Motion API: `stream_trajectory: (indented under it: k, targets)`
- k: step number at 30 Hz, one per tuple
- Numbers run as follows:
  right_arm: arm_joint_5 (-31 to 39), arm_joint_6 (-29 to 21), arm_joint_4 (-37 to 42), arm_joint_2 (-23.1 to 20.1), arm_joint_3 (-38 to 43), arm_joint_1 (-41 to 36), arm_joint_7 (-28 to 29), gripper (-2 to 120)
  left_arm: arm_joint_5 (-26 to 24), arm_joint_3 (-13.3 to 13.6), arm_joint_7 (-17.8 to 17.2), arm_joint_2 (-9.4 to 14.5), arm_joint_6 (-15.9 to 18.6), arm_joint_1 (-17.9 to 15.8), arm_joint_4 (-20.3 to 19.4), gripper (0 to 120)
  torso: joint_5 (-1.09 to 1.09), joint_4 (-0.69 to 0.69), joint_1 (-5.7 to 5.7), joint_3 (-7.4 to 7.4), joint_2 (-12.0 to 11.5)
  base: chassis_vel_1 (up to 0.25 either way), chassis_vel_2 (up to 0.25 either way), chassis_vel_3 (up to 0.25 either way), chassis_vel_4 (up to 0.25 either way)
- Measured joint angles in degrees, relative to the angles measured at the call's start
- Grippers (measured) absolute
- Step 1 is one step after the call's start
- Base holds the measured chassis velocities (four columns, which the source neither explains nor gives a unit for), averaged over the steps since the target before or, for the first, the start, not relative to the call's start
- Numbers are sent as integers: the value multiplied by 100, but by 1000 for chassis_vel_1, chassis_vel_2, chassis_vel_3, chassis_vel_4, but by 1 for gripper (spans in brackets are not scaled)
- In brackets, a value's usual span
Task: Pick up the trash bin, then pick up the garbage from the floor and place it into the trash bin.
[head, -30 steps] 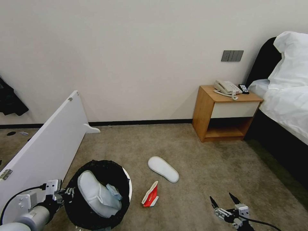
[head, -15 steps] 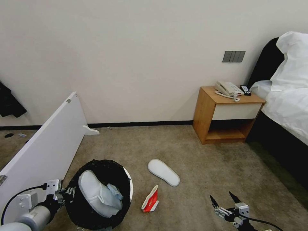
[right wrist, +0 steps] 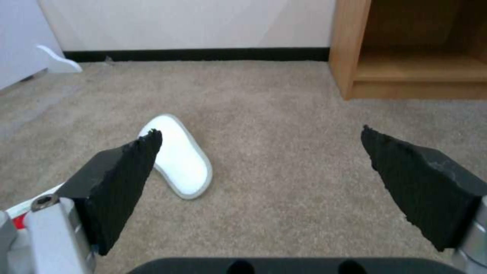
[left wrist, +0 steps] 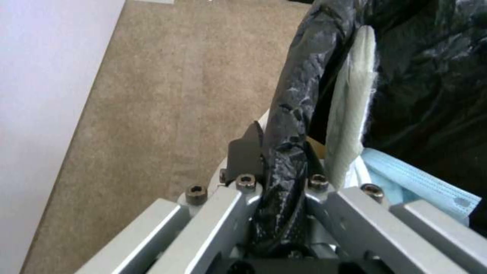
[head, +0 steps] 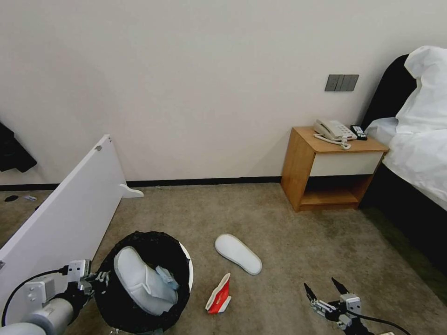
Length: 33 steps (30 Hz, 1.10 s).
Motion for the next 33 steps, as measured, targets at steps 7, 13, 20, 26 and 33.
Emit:
stream_trajectory:
  k: [7,13,20,26,33]
  targets:
    - [0,0,1,0,1,-2,-7,100,-6,2,-6,6,3,-6,-11,2,0,0,0,0,0,0,0,0,0]
    - [-36,43,-2,19,2,-3,-4,100,-5,33,-19,1,6,-19,-11,2,0,0,0,0,0,-20,20,31,-23]
    - [34,88,77,10,31,-87,30,100,-9,91,-33,43,10,-31,7,2,0,0,0,0,0,0,0,0,0]
    - [418,48,-159,-76,19,-21,60,100,-283,148,-125,265,71,-89,35,2,0,0,0,0,0,0,0,0,0]
    - [469,316,-581,48,113,273,-134,100,-387,169,-123,402,115,65,85,2,0,1,0,0,0,0,0,0,0]
